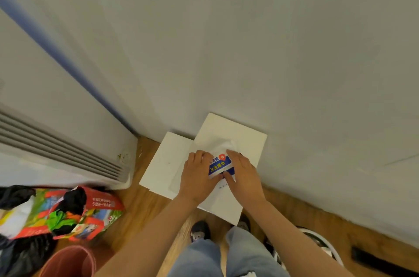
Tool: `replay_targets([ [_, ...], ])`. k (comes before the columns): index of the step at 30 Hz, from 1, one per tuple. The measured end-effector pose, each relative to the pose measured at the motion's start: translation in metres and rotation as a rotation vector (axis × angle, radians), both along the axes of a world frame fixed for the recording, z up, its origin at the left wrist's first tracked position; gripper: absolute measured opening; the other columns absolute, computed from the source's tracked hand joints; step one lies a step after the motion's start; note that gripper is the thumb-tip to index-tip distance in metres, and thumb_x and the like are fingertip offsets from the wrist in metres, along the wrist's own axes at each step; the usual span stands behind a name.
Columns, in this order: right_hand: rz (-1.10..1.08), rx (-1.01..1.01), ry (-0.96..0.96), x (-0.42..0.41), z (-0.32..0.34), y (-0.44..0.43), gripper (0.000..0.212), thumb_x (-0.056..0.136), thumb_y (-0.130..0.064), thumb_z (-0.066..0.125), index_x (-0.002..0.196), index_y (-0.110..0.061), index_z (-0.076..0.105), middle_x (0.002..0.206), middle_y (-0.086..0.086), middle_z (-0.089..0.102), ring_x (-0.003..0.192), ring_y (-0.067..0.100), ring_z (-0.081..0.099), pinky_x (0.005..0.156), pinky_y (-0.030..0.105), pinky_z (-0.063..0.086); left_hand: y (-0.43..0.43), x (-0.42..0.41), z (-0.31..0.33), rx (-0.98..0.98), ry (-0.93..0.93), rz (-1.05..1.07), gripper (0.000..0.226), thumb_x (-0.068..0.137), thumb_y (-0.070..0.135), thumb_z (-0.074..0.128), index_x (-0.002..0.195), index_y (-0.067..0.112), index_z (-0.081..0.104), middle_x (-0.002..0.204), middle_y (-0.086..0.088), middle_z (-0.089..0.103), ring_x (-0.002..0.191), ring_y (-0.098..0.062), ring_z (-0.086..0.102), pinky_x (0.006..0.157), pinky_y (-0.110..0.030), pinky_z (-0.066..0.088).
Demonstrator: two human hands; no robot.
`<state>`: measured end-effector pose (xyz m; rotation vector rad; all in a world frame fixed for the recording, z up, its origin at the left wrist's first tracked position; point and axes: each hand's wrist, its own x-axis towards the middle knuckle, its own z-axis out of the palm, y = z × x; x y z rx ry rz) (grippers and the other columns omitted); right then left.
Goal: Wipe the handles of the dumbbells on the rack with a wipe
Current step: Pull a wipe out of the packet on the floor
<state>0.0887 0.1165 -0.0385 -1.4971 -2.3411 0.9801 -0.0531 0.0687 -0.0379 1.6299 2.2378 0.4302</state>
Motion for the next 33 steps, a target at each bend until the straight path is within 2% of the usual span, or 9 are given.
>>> replay_targets([
  [4, 0.050, 0.033, 0.013, 0.002, 0.001, 0.004, 0.056, 0.095, -0.026, 0.059, 0.146, -0.023, 0.035, 0.144, -0.001, 0.045, 0.131, 0.018, 0.044, 0.111, 0.031, 0.036, 0.005, -0.001, 0.009, -0.003, -0.106, 0.084, 0.034, 0.096, 0.043, 0.053, 0.120, 0.019, 0.056, 0.120, 0.003, 0.052, 0.104, -0.010, 0.043, 0.089, -0.018, 0.037],
  [7, 0.053, 0.000, 0.023, 0.003, 0.002, 0.005, 0.058, 0.095, -0.040, 0.052, 0.147, -0.028, 0.029, 0.148, -0.001, 0.042, 0.134, 0.019, 0.043, 0.112, 0.035, 0.037, 0.012, -0.006, 0.013, 0.004, -0.344, 0.227, 0.014, 0.099, 0.034, 0.049, 0.104, 0.023, 0.057, 0.111, 0.003, 0.060, 0.098, -0.012, 0.054, 0.090, -0.022, 0.046],
  [10, 0.062, 0.019, 0.043, 0.004, -0.004, 0.004, 0.063, 0.086, -0.070, 0.037, 0.139, -0.036, 0.032, 0.142, 0.000, 0.049, 0.126, 0.020, 0.051, 0.107, 0.037, 0.043, 0.016, -0.014, 0.016, 0.078, -0.519, 0.374, 0.010, 0.100, 0.029, 0.048, 0.106, 0.023, 0.054, 0.108, 0.003, 0.060, 0.094, -0.014, 0.059, 0.087, -0.024, 0.049],
  [12, 0.041, 0.054, 0.047, 0.002, -0.005, 0.009, 0.059, 0.085, -0.067, 0.042, 0.130, -0.029, 0.044, 0.131, 0.000, 0.057, 0.116, 0.021, 0.058, 0.100, 0.030, 0.043, 0.017, -0.019, 0.019, 0.148, -0.562, 0.476, 0.015, 0.099, 0.027, 0.051, 0.112, 0.021, 0.053, 0.109, 0.002, 0.058, 0.093, -0.014, 0.057, 0.086, -0.027, 0.051],
  [15, 0.110, 0.053, -0.008, -0.001, 0.004, 0.016, 0.040, 0.090, -0.043, 0.061, 0.121, -0.019, 0.057, 0.128, 0.000, 0.056, 0.115, 0.018, 0.054, 0.098, 0.018, 0.031, 0.016, -0.022, 0.016, 0.177, -0.488, 0.564, 0.015, 0.097, 0.022, 0.056, 0.110, 0.020, 0.051, 0.103, 0.003, 0.056, 0.081, -0.013, 0.055, 0.074, -0.016, 0.049],
  [18, 0.145, 0.061, -0.011, -0.005, 0.001, 0.022, 0.034, 0.090, -0.039, 0.062, 0.116, -0.017, 0.060, 0.123, -0.001, 0.056, 0.114, 0.014, 0.050, 0.095, 0.013, 0.027, 0.011, -0.022, 0.012, 0.180, -0.444, 0.615, 0.011, 0.095, 0.016, 0.059, 0.100, 0.019, 0.049, 0.090, 0.003, 0.055, 0.073, -0.013, 0.051, 0.065, -0.010, 0.044],
  [22, 0.212, 0.089, -0.019, -0.014, 0.001, 0.024, 0.034, 0.089, -0.042, 0.064, 0.111, -0.016, 0.064, 0.118, -0.001, 0.059, 0.110, 0.013, 0.049, 0.092, 0.013, 0.027, 0.000, -0.022, 0.004, 0.179, -0.458, 0.535, 0.010, 0.095, 0.008, 0.057, 0.099, 0.017, 0.059, 0.098, 0.002, 0.060, 0.081, -0.009, 0.054, 0.086, -0.023, 0.051],
  [28, 0.181, 0.038, -0.004, -0.016, 0.003, 0.028, 0.037, 0.084, -0.039, 0.071, 0.111, -0.016, 0.061, 0.116, -0.005, 0.053, 0.102, 0.001, 0.038, 0.080, 0.000, 0.033, -0.004, -0.018, 0.007, -0.014, -0.393, 0.287, 0.041, 0.088, 0.028, 0.070, 0.126, 0.018, 0.058, 0.118, 0.006, 0.050, 0.098, -0.010, 0.048, 0.083, -0.001, 0.038],
  [33, 0.133, -0.023, -0.035, -0.007, 0.000, 0.034, 0.032, 0.089, -0.035, 0.065, 0.113, -0.015, 0.058, 0.121, -0.001, 0.050, 0.108, 0.005, 0.044, 0.082, 0.002, 0.034, -0.006, -0.015, 0.006, -0.077, -0.201, 0.197, 0.053, 0.086, 0.042, 0.068, 0.135, 0.027, 0.052, 0.136, 0.004, 0.047, 0.122, -0.014, 0.039, 0.107, -0.021, 0.032],
])
